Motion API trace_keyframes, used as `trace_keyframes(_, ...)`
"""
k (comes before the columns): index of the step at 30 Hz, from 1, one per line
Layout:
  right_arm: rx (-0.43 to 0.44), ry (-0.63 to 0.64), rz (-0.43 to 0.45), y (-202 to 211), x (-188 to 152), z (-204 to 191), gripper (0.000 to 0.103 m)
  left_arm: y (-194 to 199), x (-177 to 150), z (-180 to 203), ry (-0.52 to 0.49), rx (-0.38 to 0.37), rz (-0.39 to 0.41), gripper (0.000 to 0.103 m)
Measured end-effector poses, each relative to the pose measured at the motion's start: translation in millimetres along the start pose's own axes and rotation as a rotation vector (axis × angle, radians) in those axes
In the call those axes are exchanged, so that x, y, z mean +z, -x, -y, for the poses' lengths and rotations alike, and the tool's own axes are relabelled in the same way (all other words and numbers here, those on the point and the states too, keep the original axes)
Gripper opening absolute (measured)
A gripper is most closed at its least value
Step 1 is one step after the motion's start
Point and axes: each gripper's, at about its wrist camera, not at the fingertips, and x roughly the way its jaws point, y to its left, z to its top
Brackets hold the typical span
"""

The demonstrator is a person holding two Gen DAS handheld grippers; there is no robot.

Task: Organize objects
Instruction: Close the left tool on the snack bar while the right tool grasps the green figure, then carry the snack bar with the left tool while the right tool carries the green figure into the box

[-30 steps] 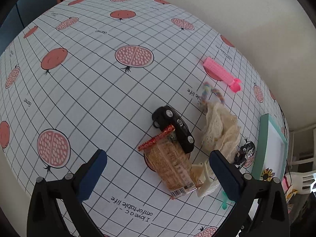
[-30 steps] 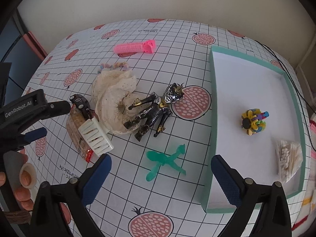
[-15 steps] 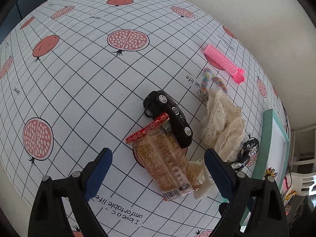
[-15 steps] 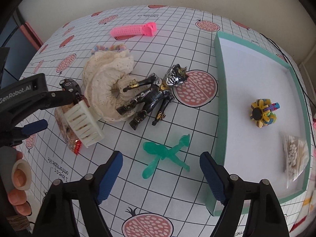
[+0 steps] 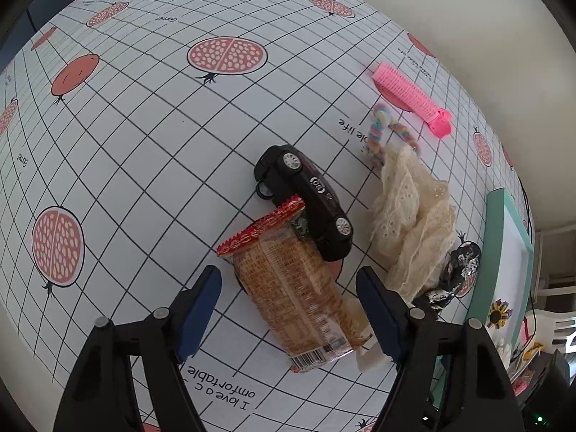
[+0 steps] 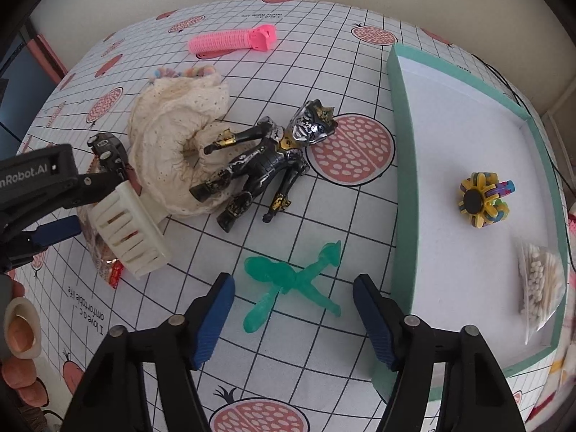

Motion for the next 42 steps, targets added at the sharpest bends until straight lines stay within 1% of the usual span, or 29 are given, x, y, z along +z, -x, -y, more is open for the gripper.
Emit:
trace_keyframes(1,-0.003,-0.003,0.001,0,0,1,0.060,1,0,-1,-0.001,0.004,0.003,0.076)
trace_keyframes(4,0.010,-0.011,0.003,2,1,4,0.051,3,0,-1,-0.003,0.015,0.006,0.074)
trace_keyframes(5,0.014,-0.014,0.001,2,1,5,0.051,3,0,-2,-0.005,0.017,0.006,0.074)
trace_keyframes(6,0.016,-0.015,0.001,2,1,5,0.051,4,0,-2,-0.005,0.018,0.008,0.070)
trace_keyframes(7,0.016,-0.015,0.001,2,1,6,0.050,6,0,-2,-0.005,0.020,0.011,0.060)
trace_keyframes(8,0.017,-0.015,0.001,2,1,6,0.050,7,0,-3,-0.002,0.010,0.010,0.056)
trace_keyframes(13,0.024,-0.019,-0.004,3,1,7,0.049,14,1,-12,0.034,-0.033,0.011,0.044)
trace_keyframes(16,0.028,-0.020,-0.003,4,0,8,0.049,21,3,-16,0.037,-0.039,0.027,0.040)
trace_keyframes(20,0.036,-0.017,0.009,10,1,8,0.049,28,4,-16,0.048,-0.056,0.042,0.038)
trace_keyframes(21,0.037,-0.015,0.014,13,1,8,0.049,34,-1,-20,0.050,-0.061,0.048,0.038)
trace_keyframes(24,0.041,-0.014,0.028,19,1,9,0.049,44,1,-21,0.051,-0.062,0.075,0.038)
trace_keyframes(25,0.043,-0.015,0.032,21,2,10,0.049,42,-4,-16,0.053,-0.064,0.082,0.038)
trace_keyframes(27,0.046,-0.015,0.044,28,1,11,0.049,50,-8,-20,0.059,-0.074,0.094,0.038)
trace_keyframes(28,0.045,-0.016,0.052,30,-4,0,0.049,55,-8,-21,0.060,-0.077,0.104,0.038)
trace_keyframes(29,0.046,-0.016,0.059,34,-4,1,0.049,50,-5,-14,0.062,-0.077,0.117,0.038)
trace_keyframes(30,0.047,-0.017,0.067,37,-6,3,0.049,55,-5,-13,0.062,-0.079,0.131,0.038)
trace_keyframes(31,0.050,-0.018,0.076,44,-12,14,0.049,58,-4,-10,0.062,-0.079,0.149,0.038)
trace_keyframes(34,0.059,-0.026,0.093,51,-10,23,0.049,73,-1,-10,0.060,-0.078,0.201,0.038)
trace_keyframes(35,0.060,-0.027,0.098,51,-8,24,0.049,69,3,-3,0.061,-0.079,0.215,0.038)
trace_keyframes(36,0.061,-0.028,0.102,52,-5,25,0.049,75,3,-2,0.060,-0.082,0.230,0.038)
trace_keyframes(42,0.065,-0.043,0.127,66,-13,39,0.049,93,3,14,0.038,-0.089,0.289,0.038)
